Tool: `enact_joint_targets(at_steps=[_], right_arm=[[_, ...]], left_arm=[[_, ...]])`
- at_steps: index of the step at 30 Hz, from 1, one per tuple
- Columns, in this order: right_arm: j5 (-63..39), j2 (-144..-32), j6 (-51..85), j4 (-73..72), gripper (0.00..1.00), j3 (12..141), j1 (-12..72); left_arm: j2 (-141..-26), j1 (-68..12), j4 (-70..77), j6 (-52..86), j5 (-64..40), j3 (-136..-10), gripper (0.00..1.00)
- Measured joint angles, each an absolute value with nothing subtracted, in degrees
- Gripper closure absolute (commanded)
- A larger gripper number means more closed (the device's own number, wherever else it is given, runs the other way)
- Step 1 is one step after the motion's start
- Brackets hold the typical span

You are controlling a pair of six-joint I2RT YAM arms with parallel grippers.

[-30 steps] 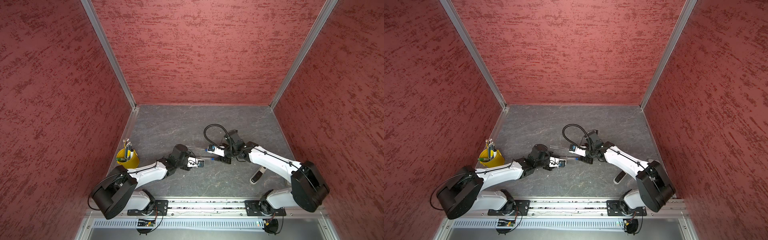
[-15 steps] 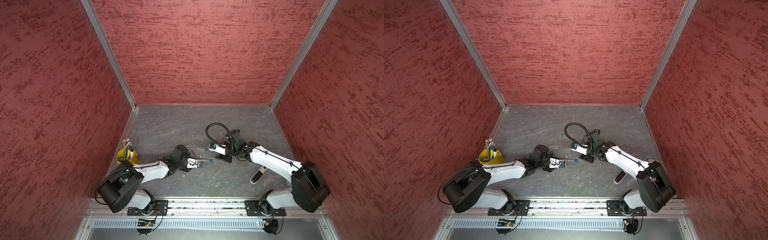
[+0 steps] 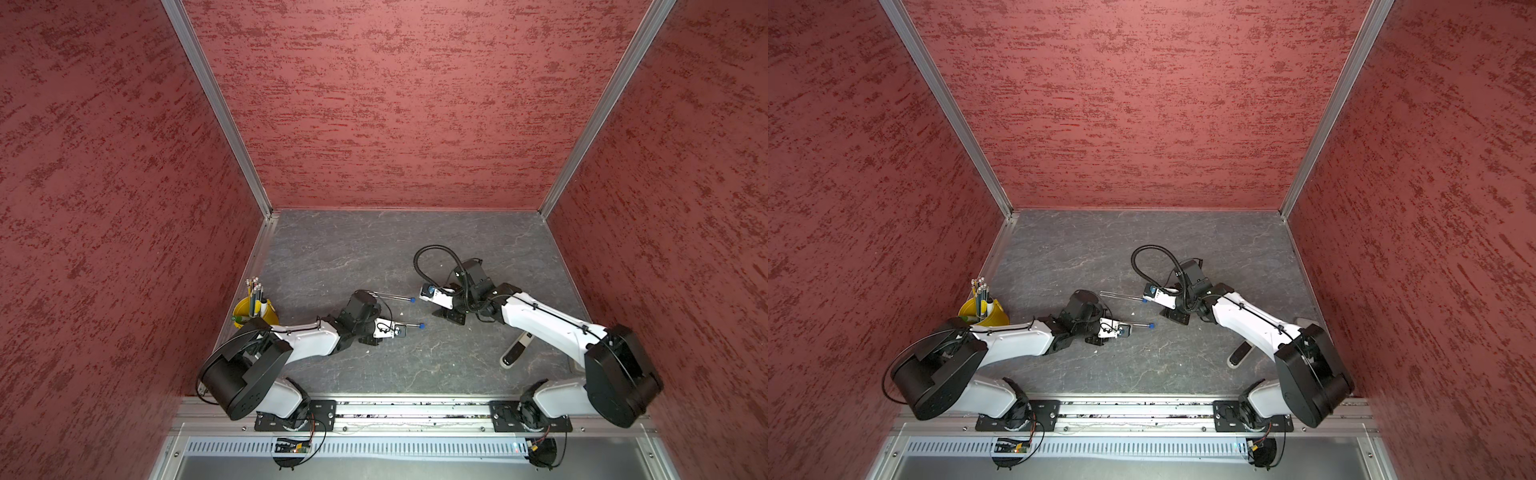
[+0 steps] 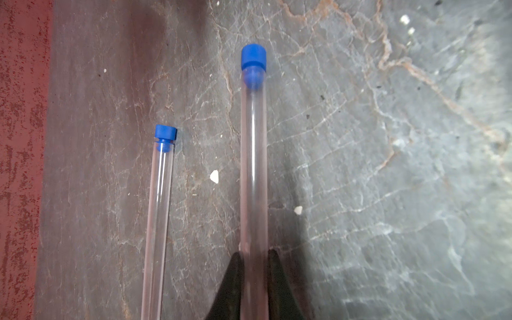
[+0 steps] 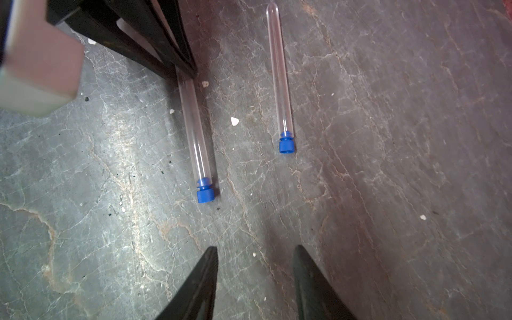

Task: Insert stoppers into test tubes
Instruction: Place the test tube at the center of the board.

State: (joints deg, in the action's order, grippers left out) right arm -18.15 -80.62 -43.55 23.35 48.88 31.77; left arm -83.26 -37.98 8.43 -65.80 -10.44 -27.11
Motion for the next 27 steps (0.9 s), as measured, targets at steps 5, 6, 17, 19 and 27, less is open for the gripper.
enact_joint_targets(at_steps=[5, 6, 17, 19, 27], right_arm=[[-17.78, -80.58, -43.57, 23.35, 0.53, 48.88, 31.66], [-17.76, -80.58, -43.57, 23.35, 0.53, 48.88, 31.66], [-17.65, -80.58, -43.79, 23.35, 0.53, 48.88, 31.64], [-17.56, -80.55, -43.81, 23.31, 0.52, 48.8, 31.64], [-17.3, -80.12, -43.97, 23.31, 0.53, 47.97, 31.33]], left_arm=[[-83.79, -37.93, 8.43, -65.78, -10.46, -27.35, 0.85], [-83.92, -37.91, 8.45, -65.78, -10.46, -27.4, 0.85], [-84.12, -35.94, 8.4, -65.8, -10.5, -27.44, 0.85], [-84.12, -35.55, 8.4, -65.8, -10.48, -27.44, 0.84], [-84.12, -34.39, 8.38, -65.84, -10.48, -27.44, 0.84]])
